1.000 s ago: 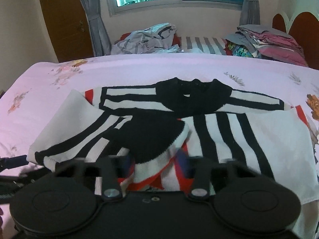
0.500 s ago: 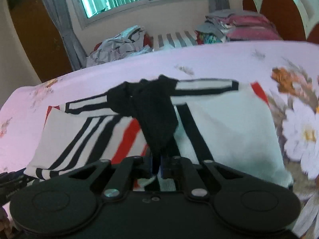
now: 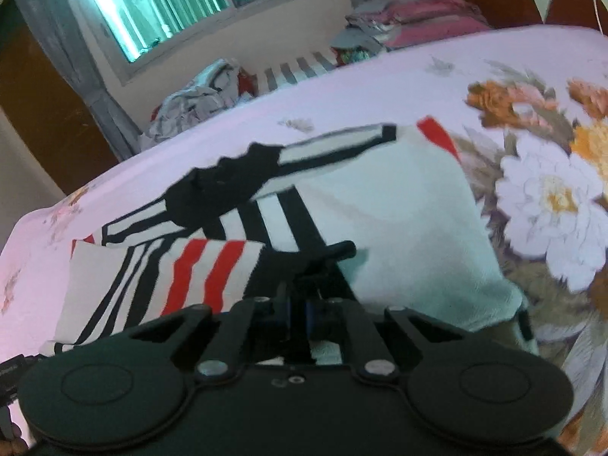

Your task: Fold small clothes

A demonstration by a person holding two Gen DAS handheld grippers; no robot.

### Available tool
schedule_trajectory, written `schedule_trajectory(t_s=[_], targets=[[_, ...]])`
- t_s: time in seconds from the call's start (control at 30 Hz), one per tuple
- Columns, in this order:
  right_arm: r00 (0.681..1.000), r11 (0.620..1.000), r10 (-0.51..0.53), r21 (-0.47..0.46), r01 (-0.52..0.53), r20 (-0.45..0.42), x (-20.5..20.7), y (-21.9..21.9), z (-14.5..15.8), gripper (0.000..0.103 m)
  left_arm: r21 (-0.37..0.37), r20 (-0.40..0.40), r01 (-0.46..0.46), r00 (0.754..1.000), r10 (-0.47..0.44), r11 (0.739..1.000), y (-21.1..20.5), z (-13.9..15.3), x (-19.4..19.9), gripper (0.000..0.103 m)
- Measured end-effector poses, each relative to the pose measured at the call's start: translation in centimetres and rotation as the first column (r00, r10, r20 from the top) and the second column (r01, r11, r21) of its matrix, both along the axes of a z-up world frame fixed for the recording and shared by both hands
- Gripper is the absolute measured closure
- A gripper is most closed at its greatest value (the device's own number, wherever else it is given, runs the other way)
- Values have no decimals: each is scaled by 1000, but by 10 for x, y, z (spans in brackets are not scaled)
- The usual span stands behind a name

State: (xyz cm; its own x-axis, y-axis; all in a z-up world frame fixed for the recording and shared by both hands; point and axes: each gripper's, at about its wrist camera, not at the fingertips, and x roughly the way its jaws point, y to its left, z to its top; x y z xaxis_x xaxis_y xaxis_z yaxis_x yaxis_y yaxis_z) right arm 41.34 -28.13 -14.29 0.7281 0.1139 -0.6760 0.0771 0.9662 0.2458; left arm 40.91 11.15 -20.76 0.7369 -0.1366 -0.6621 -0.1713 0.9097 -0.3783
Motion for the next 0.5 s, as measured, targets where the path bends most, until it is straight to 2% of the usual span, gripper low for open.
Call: schedule_trajectory(t_s=[0.07,0.13,0.17,0.23,0.27,0.3,0.33,0.5], targets=[[1000,998,15,-56,-14,5,3,4,-1,95,-5,-12,-1,1000,1,1000,0,2,1,71],[997,998,28,-58,-32,-76,8,2,-8,79,-3,-20,16,1000,-16,1000,0,9,-1,71],[997,999,20,-26,-22,-75,5,-3,-7,77,-9,-26,30,999,-31,999,0,14,-3,71],[999,1000,1,8,-1,-43,-1,-11,-1,58,-4,-28,56,998,-56,998,4,25,-10,67],[1000,1000,-2,-1,2,-29,-3,-12,3,56,3,-24,59,998,-59,998,6,31,-14,62],[1000,1000,1,-14,-1,-20,-2,-13,5,54,8,-11,54,998,-54,998,9,37,-18,42],[1000,1000,6,-22,-6,-22,0,-14,6,54,15,5,44,999,-44,999,11,42,-20,30],[995,1000,-5,6,5,-97,16,-17,-10,55,0,28,44,999,-44,999,10,52,10,28]])
